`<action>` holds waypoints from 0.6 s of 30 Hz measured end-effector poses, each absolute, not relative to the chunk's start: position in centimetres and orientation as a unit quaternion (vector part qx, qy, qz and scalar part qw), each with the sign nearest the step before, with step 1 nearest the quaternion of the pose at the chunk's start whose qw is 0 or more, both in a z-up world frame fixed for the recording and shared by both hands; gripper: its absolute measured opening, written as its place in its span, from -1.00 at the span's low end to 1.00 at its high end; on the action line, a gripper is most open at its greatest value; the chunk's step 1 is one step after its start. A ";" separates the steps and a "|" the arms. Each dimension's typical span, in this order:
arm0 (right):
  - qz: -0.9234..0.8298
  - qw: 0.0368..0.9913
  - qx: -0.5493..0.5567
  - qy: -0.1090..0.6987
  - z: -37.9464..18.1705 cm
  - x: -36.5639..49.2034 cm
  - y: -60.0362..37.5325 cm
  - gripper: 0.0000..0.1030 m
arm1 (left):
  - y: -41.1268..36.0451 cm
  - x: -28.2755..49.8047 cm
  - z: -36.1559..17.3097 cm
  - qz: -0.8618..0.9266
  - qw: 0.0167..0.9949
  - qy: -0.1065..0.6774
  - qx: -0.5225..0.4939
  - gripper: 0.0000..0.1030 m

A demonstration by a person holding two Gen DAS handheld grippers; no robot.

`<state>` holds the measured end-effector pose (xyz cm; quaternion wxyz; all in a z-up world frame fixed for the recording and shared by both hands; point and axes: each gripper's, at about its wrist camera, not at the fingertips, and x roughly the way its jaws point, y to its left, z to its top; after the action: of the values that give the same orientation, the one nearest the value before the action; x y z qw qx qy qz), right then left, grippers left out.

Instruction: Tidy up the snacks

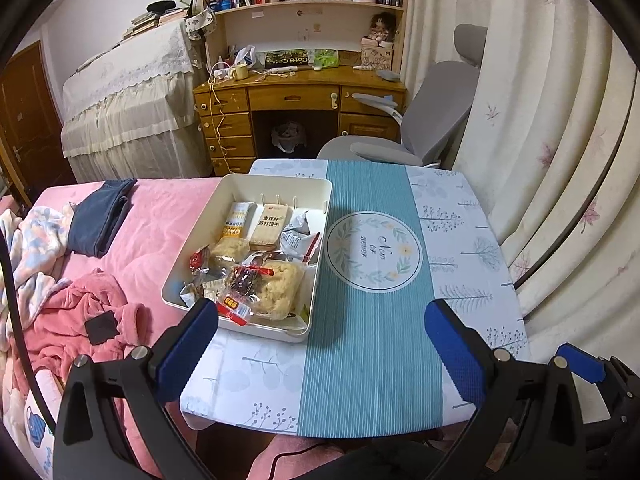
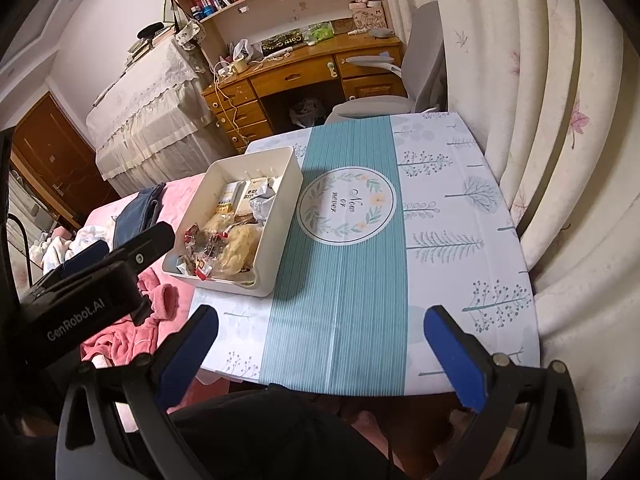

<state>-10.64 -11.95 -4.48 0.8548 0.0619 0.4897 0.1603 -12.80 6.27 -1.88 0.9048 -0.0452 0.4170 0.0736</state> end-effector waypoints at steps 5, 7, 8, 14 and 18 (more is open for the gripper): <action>0.161 0.853 0.059 0.493 -4.5 -10.5 -11.7 1.00 | 6.4 -12.8 -2.0 0.074 0.903 0.420 -0.047 0.99; 0.161 0.853 0.059 0.493 -4.5 -10.5 -11.6 1.00 | 6.5 -12.8 -2.0 0.076 0.903 0.420 -0.048 0.99; 0.160 0.853 0.059 0.494 -4.5 -10.5 -11.6 1.00 | 6.5 -12.8 -2.0 0.075 0.903 0.420 -0.048 0.99; 0.160 0.853 0.058 0.494 -4.6 -10.5 -11.7 1.00 | 6.4 -12.7 -2.3 0.074 0.902 0.423 -0.049 0.99; 0.159 0.852 0.058 0.495 -4.7 -10.4 -11.8 1.00 | 6.3 -12.7 -2.3 0.074 0.902 0.423 -0.049 0.99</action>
<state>-10.36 -11.80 -4.70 0.8524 0.0578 0.4948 0.1591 -12.73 6.31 -2.30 0.9017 -0.0490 0.4231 0.0739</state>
